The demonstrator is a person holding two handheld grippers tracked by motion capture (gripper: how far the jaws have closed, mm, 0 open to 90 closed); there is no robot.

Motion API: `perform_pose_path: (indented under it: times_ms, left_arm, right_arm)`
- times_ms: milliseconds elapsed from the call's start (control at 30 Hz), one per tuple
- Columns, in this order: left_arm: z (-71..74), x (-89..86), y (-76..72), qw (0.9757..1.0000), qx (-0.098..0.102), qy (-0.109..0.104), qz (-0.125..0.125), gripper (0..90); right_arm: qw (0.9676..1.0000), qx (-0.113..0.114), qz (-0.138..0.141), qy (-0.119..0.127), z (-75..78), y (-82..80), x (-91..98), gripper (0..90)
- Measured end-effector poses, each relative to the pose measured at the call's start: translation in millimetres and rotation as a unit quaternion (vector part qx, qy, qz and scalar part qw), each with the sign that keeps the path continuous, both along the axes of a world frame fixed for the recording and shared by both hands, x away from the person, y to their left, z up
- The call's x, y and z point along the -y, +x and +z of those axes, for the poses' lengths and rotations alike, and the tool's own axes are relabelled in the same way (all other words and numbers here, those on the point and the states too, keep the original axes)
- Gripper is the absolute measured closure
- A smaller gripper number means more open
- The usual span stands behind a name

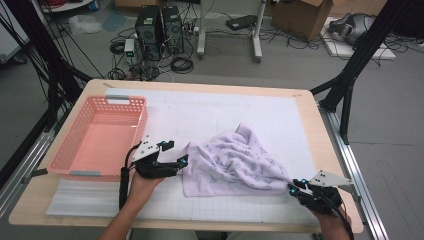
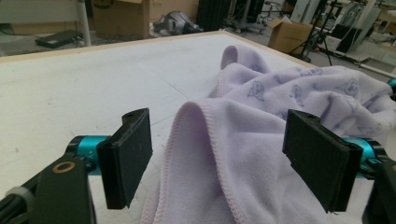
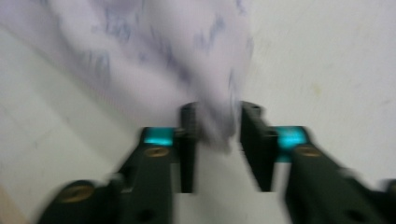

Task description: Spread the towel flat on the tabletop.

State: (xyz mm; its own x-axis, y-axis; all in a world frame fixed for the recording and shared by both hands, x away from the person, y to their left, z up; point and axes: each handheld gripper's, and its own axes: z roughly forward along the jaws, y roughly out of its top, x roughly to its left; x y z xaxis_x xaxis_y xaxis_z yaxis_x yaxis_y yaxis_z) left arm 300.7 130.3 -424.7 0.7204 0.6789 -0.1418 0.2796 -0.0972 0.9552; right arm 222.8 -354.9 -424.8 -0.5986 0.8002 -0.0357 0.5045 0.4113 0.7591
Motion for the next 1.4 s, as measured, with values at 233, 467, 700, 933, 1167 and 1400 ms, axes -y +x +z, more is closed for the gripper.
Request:
perform_pose_path:
  times_ms: [233,467,700,933,1167,1400]
  left_arm:
    - [-1.3,13.4,8.1,0.9994,-0.012,0.032,-0.007,26.7]
    - [-0.9,40.5,33.5,0.9972,-0.054,0.051,-0.014,26.7]
    - [-20.3,58.7,37.7,0.9875,-0.111,0.105,-0.039,53.3]
    - [-10.1,48.1,13.7,0.9869,-0.082,0.123,-0.064,83.8]
    - [-13.3,25.1,-18.1,0.987,-0.078,0.113,-0.083,83.7]
    - [12.5,32.1,7.5,0.9928,-0.073,0.075,-0.059,40.2]
  right_arm:
    - [0.9971,0.053,-0.014,0.052,24.2,39.3,-26.2,46.8]
    - [0.9988,0.01,-0.007,0.048,21.6,98.9,-64.8,49.5]
    - [0.9935,-0.064,0.088,0.033,-1.2,95.7,-84.4,87.4]
    - [0.9895,-0.043,0.132,0.039,-4.0,64.1,-82.1,89.5]
    - [0.9862,-0.045,0.144,0.067,1.2,40.8,-66.5,89.1]
    - [0.9929,0.023,0.065,0.097,14.9,46.3,-48.5,69.0]
